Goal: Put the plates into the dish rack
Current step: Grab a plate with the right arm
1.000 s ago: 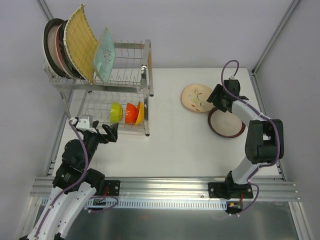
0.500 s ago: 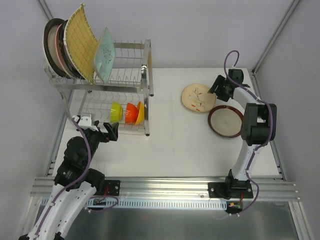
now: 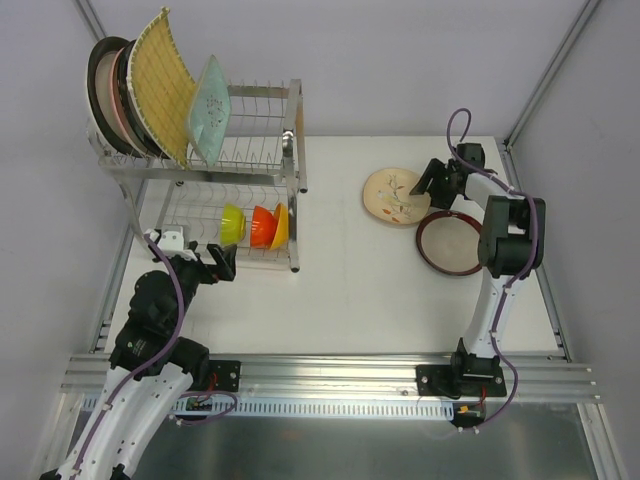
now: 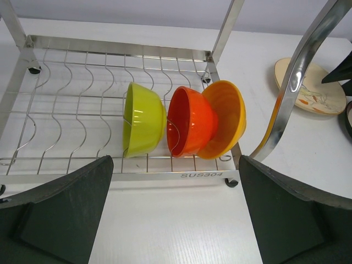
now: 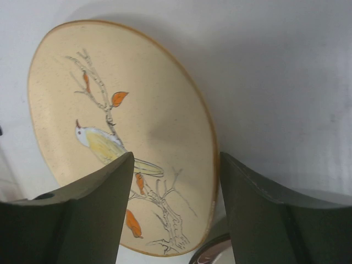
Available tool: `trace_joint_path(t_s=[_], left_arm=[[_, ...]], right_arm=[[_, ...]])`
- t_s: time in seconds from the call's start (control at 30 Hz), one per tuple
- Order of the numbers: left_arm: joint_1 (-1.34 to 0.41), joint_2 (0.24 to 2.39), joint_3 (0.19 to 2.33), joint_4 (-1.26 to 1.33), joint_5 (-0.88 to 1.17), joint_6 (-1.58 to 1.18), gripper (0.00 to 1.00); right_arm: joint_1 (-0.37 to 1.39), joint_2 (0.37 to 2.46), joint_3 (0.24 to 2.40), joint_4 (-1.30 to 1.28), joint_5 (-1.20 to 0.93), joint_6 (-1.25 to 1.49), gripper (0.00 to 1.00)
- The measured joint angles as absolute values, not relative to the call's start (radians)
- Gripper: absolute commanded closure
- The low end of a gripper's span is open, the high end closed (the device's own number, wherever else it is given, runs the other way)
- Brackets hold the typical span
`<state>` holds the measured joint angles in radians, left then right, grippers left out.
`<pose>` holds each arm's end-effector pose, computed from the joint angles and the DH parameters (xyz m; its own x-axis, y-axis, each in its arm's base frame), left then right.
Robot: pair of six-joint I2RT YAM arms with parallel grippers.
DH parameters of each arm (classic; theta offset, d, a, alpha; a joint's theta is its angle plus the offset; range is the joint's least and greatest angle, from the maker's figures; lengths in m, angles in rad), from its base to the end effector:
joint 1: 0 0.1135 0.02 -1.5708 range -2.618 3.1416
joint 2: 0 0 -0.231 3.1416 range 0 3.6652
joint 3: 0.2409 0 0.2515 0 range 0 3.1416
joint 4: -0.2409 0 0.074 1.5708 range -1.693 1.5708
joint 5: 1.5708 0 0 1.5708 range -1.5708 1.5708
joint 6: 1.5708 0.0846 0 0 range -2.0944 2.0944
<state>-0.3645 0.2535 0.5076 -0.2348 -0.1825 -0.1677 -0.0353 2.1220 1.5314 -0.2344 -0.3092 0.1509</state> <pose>0.1688 -0.0480 0.2939 -0.0124 -0.1709 -0.9852 0.1815 0.9685 -0.1703 0.4828 0.0087 0.1106 -0.7517 0.1698 -0.6372 -0.0604 0.9445 0.3230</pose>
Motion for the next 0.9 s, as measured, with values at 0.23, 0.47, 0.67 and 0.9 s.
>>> trace_joint_path(t_s=[0.23, 0.47, 0.67, 0.9], left_arm=[[-0.358, 0.262, 0.508, -0.235, -0.165, -0.168, 0.01], [-0.352, 0.268, 0.508, -0.236, -0.149, -0.168, 0.01], [-0.351, 0.268, 0.508, -0.238, -0.131, -0.168, 0.01], [-0.351, 0.278, 0.508, -0.245, -0.111, -0.168, 0.01]], right_arm=[[-0.036, 2.133, 1.523, -0.217, -0.438, 0.151, 0.39], [-0.038, 2.141, 1.490, -0.179, -0.525, 0.167, 0.51], [-0.039, 2.154, 1.454, -0.127, -0.584, 0.199, 0.74], [-0.041, 2.156, 1.401, -0.041, -0.655, 0.264, 0.95]])
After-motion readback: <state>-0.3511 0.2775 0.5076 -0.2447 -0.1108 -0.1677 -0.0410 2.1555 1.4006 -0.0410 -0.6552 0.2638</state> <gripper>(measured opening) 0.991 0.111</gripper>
